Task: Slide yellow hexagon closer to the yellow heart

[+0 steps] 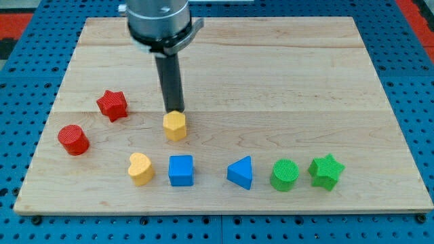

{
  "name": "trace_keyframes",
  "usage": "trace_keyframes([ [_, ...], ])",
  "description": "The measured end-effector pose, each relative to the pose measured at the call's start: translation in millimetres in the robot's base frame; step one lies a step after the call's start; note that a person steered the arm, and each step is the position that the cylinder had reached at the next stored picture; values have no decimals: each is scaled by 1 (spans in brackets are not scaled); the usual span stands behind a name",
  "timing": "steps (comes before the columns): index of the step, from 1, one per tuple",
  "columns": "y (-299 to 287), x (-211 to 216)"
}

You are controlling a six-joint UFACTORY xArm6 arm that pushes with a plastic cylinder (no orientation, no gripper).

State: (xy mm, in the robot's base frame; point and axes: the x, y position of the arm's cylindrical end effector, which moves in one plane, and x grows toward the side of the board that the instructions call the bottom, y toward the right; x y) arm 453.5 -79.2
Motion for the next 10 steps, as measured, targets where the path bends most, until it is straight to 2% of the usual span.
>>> trace_keyframes([
  [1,-11,7],
  [3,42,8],
  [4,56,29],
  [5,47,35],
  [8,-44,30],
  [10,-45,38],
])
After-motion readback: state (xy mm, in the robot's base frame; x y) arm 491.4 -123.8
